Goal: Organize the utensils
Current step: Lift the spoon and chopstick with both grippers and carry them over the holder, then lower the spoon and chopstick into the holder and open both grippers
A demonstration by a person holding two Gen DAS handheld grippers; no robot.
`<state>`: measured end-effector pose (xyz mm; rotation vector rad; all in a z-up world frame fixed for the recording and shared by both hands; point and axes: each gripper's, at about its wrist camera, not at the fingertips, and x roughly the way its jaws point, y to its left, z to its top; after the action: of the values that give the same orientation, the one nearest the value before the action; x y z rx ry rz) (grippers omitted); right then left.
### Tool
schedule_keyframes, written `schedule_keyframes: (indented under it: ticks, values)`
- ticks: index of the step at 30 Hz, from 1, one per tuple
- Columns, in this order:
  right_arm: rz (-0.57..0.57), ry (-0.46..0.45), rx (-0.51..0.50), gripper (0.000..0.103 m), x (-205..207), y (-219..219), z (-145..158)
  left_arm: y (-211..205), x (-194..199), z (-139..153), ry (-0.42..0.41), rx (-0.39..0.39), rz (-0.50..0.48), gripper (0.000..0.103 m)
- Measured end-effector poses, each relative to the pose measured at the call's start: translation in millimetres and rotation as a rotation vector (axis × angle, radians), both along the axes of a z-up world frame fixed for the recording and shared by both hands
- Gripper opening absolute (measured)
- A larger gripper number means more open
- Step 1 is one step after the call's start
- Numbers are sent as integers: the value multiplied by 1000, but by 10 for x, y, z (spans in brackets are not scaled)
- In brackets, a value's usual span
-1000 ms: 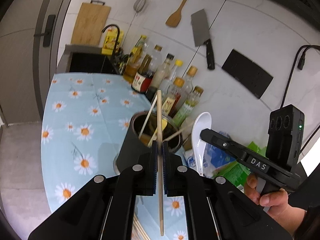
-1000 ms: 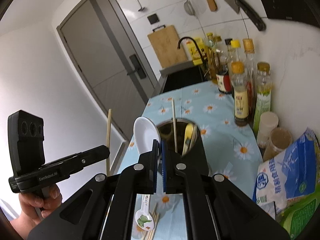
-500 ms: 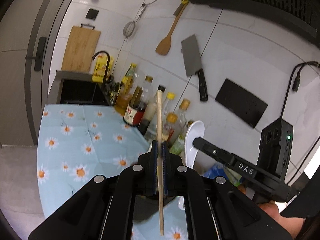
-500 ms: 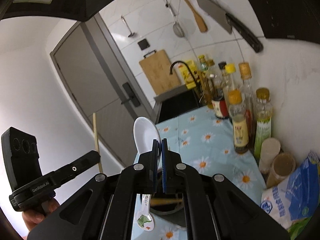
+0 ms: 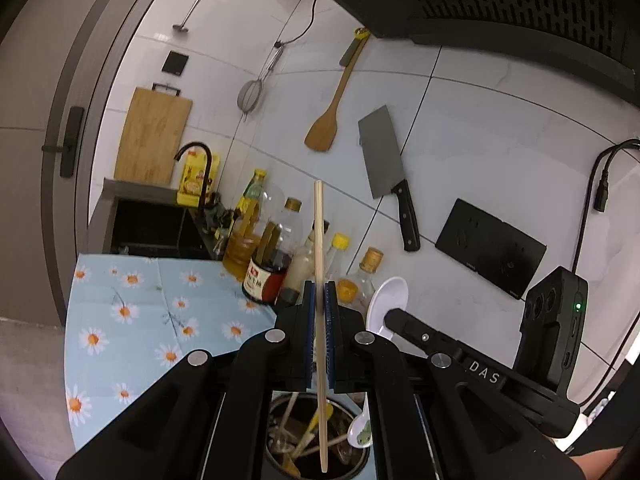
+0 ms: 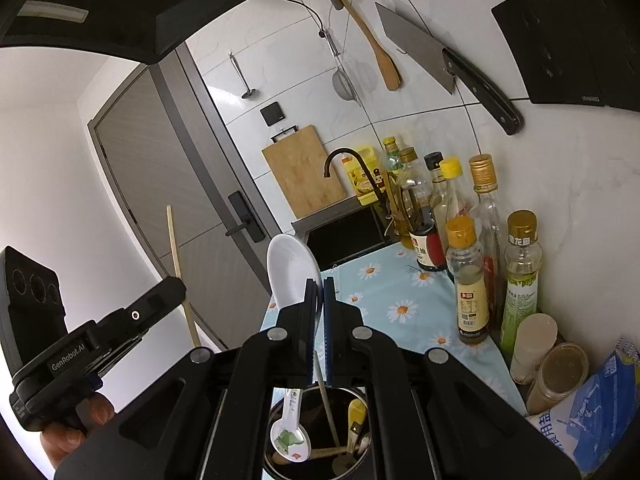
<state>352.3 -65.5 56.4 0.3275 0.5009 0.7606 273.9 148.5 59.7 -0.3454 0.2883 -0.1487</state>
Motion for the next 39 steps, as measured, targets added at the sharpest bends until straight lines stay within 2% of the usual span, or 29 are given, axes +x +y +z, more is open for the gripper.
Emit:
schedule_keyframes:
  ticks: [6, 15, 24, 29, 39]
  values:
    - [-6, -22, -14, 4, 10, 67, -10, 9, 6, -13, -51, 0, 2, 3]
    - [-26, -63, -46, 4, -39, 142, -125, -40, 52, -165, -52, 25, 10, 3]
    - [-25, -44, -92, 4, -86, 200, -349, -130, 58, -440, -16, 47, -1, 3]
    - [-54, -84, -136, 4, -154, 236, -451, -139, 53, -574, 2, 47, 2, 3]
    - [-52, -76, -144, 5, -254, 269, -606, -183, 37, -689, 38, 57, 2, 4]
